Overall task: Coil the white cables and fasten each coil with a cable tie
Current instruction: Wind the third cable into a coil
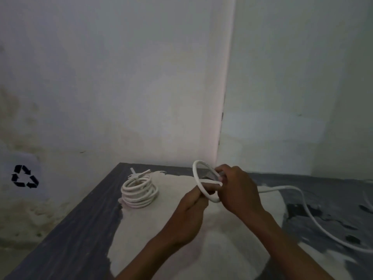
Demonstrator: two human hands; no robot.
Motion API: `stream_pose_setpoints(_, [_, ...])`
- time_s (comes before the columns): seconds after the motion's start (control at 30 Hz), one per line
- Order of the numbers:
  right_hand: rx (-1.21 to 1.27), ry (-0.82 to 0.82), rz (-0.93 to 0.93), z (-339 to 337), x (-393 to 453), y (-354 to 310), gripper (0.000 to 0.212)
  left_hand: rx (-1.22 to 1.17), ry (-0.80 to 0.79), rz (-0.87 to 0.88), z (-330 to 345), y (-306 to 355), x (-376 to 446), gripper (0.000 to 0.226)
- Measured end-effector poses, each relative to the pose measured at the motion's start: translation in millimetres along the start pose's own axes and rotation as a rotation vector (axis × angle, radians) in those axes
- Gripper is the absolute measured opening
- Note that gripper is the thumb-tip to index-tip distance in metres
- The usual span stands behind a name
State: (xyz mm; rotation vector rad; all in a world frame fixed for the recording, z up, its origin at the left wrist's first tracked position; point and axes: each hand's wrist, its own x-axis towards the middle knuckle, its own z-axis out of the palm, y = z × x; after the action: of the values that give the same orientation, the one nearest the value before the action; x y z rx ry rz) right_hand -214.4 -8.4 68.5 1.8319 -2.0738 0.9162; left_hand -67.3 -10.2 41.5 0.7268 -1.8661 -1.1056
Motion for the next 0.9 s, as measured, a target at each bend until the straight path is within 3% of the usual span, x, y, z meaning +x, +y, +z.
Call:
stream_pose_setpoints(0.1, [-0.008, 0.054, -0.044, -17.9, -9.0, 16.6, 0.036, -0.013, -0.032, 0.042, 18.0, 12.2, -9.1, 0.028])
stream_pose_setpoints(0.2, [-0.1, 0.019, -0.212, -34.9, -19.5, 40.5, 0.035, -0.207, 0.089, 0.121, 29.6, 25.6, -17.7, 0.034])
stream_pose_setpoints(0.33, [-0.13, 0.072, -0.312, -56.4, -31.3, 79.8, 0.028, -0.775, 0.241, -0.088, 30.3, 52.5, -13.3, 0.039])
stream_pose_setpoints(0.5, [-0.135, 0.12, -0.279, -69.8, -40.2, 114.8, 0.03, -1.08, 0.078, -0.246, 32.2, 64.8, -11.9, 0.037])
stream_pose_setpoints(0.6, [-0.136, 0.09, -0.331, -71.9, -46.2, 110.9, 0.014, -1.037, 0.129, -0.2, 32.2, 71.4, -2.9, 0.034])
stream_pose_setpoints(0.7, [-0.194, -0.059, -0.472, -62.4, -59.0, 97.4, 0.014, -0.952, 0.287, -0.156, 33.5, 73.9, 15.9, 0.035])
stream_pose_setpoints(0.8, [-0.219, -0.185, -0.61, -66.1, -70.2, 86.1, 0.009, -0.69, 0.408, -0.132, 34.7, 70.9, 31.7, 0.036])
stream_pose_setpoints(0.9, [-0.264, -0.344, -0.71, -78.8, -74.7, 74.8, 0.008, -0.397, 0.383, -0.147, 47.9, 61.4, 36.7, 0.038])
